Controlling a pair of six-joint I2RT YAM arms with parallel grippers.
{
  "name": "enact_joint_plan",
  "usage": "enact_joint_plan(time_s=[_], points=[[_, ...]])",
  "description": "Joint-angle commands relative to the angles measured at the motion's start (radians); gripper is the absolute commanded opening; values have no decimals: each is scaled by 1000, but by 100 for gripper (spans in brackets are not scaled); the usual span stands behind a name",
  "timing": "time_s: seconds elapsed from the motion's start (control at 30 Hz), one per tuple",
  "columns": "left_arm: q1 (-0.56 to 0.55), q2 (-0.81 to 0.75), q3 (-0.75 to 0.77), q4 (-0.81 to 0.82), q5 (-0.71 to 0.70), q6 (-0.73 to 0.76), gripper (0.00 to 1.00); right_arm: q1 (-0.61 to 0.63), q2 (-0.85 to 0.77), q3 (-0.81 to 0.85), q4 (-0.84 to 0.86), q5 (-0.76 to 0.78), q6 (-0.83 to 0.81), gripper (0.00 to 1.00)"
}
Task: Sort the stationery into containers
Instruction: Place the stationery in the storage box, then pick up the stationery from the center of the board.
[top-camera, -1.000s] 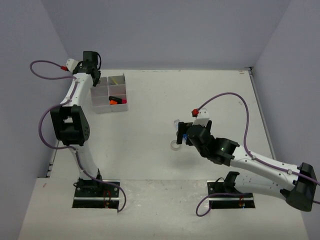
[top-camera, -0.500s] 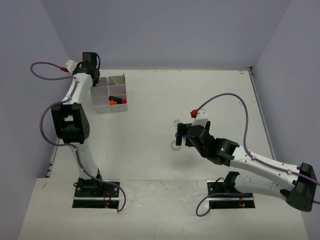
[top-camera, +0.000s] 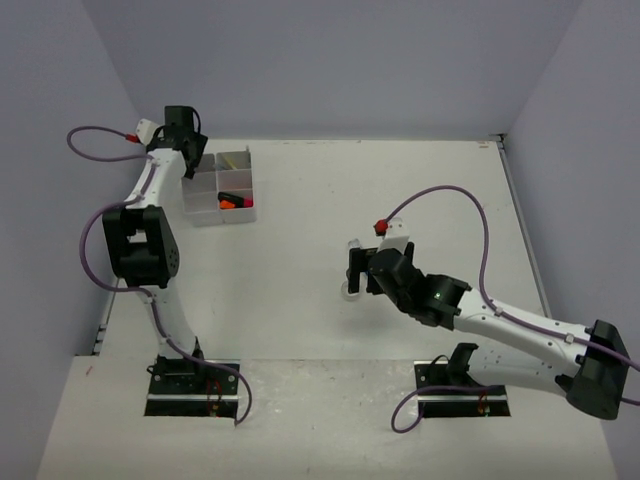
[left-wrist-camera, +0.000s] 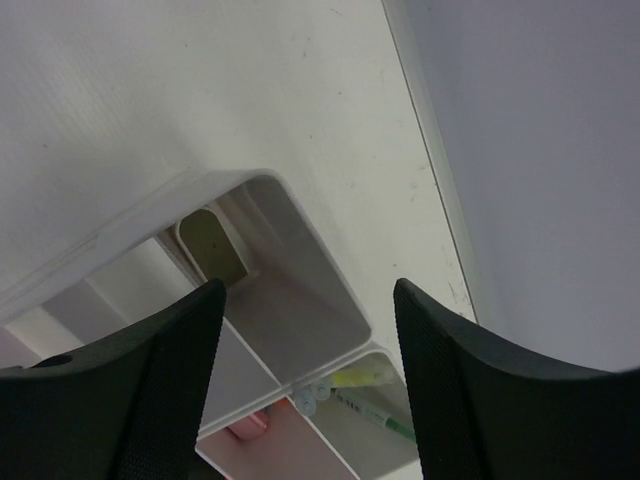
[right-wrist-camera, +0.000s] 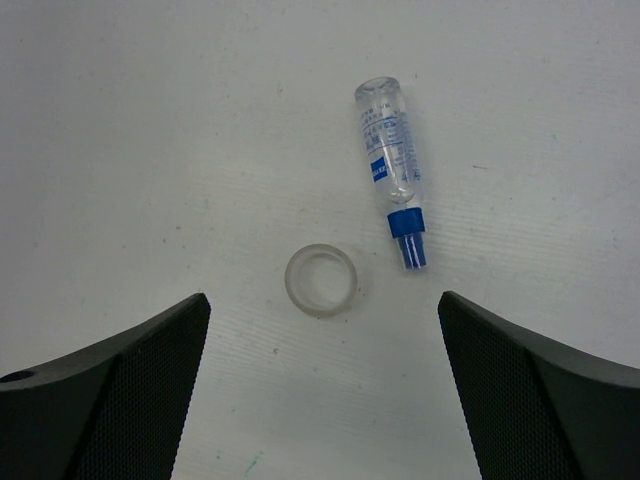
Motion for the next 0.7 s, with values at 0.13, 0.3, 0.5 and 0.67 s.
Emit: enact_joint_plan(time_s=[0.13, 0.3, 0.5, 0.67], points=[[-10, -446, -213, 165, 239, 111, 92, -253, 174, 67, -21, -231, -39, 83], [-92, -777, -471, 238, 358, 235, 100, -310, 449, 240, -146, -276, -136, 74], [-184, -1065, -697, 252, 472, 354, 100, -324, 584, 320, -192, -302, -167, 65], [-194, -1138, -750, 166, 562, 470, 100, -326, 687, 348, -179, -302, -193, 65]])
